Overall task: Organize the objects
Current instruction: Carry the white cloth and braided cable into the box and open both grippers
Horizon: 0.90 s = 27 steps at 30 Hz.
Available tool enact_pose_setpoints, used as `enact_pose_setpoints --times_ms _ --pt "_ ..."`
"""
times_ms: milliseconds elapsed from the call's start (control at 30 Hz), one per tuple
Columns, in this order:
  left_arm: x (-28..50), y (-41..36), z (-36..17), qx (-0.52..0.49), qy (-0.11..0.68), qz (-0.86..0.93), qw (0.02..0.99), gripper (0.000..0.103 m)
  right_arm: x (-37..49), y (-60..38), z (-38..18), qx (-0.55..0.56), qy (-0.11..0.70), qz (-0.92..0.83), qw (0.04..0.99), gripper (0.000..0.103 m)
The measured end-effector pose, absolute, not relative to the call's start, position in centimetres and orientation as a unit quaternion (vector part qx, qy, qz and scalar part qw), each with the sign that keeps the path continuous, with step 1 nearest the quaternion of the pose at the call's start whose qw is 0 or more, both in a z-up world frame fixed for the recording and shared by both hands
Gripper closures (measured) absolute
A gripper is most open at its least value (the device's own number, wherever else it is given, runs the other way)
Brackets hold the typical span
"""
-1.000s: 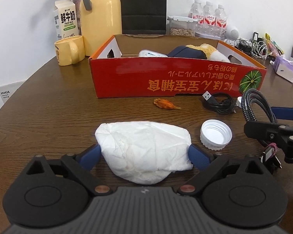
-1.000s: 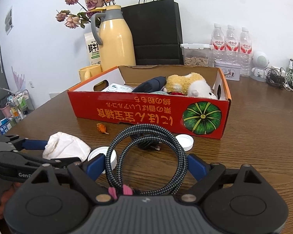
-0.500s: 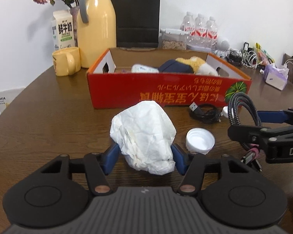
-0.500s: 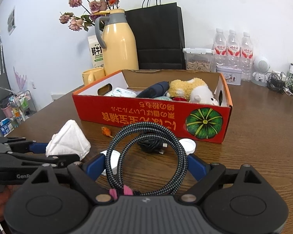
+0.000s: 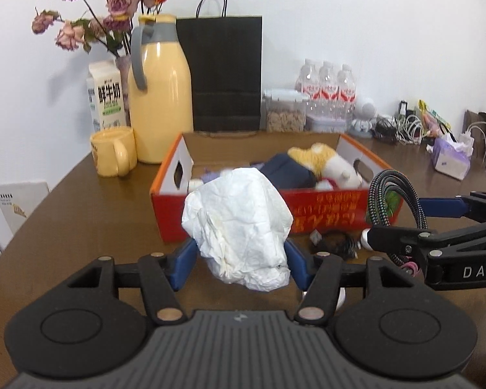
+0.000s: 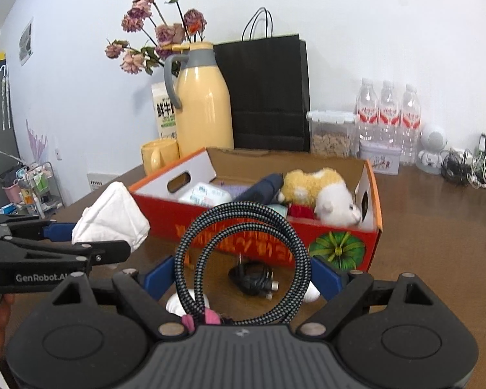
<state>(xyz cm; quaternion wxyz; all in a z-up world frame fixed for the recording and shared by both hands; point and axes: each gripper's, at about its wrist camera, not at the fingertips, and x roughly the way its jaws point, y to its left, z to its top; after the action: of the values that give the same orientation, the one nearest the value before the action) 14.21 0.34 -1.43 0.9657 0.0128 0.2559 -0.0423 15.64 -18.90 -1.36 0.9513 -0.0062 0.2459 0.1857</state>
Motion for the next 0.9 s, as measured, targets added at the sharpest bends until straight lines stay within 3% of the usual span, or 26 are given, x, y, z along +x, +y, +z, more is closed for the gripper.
enact_pose_setpoints --times_ms 533,900 --pt "22.7 0.0 2.1 -0.004 0.227 -0.032 0.973 0.042 24.4 -19.4 3.5 0.002 0.207 0.151 0.967 0.015" --pt "29.5 0.1 0.5 -0.014 0.241 -0.006 0.97 0.042 31.6 -19.6 1.6 0.006 0.23 0.128 0.965 0.015"
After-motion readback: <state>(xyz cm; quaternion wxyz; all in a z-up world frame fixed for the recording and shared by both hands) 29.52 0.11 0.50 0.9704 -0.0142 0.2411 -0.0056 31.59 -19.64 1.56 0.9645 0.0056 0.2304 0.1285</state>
